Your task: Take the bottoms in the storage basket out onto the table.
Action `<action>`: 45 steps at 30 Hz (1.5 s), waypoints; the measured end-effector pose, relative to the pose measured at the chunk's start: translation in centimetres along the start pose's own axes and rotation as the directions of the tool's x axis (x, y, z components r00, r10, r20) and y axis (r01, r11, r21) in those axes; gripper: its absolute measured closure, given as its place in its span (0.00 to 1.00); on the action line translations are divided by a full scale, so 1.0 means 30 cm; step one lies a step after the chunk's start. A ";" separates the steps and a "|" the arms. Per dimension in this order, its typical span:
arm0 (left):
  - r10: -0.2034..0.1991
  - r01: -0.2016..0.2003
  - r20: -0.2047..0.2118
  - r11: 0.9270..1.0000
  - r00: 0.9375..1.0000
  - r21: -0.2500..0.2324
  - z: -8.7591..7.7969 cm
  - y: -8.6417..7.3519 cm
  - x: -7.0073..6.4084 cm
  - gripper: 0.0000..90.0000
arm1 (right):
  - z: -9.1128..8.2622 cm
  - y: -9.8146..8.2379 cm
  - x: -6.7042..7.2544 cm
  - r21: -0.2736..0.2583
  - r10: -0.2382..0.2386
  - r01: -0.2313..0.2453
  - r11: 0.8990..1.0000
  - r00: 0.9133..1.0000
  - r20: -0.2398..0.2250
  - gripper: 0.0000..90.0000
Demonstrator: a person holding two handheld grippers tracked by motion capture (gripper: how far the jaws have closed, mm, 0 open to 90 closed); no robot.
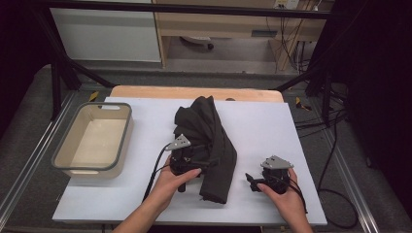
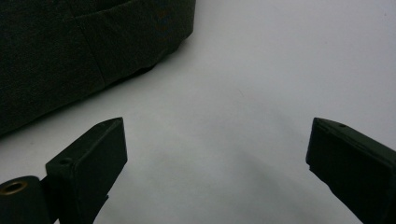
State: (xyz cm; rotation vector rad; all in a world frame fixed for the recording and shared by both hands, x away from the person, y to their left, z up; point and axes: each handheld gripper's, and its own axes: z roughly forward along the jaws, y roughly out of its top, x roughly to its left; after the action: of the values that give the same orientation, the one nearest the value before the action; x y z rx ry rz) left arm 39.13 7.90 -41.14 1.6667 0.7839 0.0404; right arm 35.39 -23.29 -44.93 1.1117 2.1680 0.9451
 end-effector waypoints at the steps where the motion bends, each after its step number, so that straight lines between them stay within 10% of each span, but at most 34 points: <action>1: 0.005 -0.005 -0.003 1.000 1.000 -0.002 -0.002 0.003 -0.001 0.12 | 0.000 0.001 0.001 0.000 -0.001 0.001 1.000 1.000 0.000 0.06; 45: 0.045 -0.056 -0.126 0.995 0.991 -0.079 -0.160 0.138 0.048 0.08 | -0.006 -0.002 -0.010 -0.015 -0.005 0.004 1.000 1.000 -0.031 0.03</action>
State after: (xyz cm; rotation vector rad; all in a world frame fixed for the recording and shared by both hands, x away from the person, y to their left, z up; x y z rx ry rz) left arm 40.10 12.60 -36.74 1.6168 0.8225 0.2110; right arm 35.40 -23.63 -44.84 1.0917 2.1839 0.9805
